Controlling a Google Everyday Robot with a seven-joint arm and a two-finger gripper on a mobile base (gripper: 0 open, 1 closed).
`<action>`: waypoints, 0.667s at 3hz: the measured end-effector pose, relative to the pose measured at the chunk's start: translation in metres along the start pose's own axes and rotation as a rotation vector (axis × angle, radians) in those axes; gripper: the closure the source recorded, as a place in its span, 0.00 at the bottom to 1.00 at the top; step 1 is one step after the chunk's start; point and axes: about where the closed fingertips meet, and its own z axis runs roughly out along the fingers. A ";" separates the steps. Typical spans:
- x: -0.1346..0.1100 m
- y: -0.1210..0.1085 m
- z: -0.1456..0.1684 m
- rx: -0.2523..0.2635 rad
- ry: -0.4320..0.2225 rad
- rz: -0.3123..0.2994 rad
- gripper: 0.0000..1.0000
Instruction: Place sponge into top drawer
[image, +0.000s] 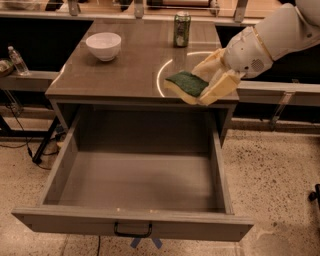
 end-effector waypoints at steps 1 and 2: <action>-0.002 0.006 0.014 -0.026 -0.035 -0.023 1.00; -0.005 0.030 0.026 -0.056 -0.059 -0.081 1.00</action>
Offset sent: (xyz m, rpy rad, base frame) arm -0.0818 0.0371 -0.0659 0.0360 0.0129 0.2326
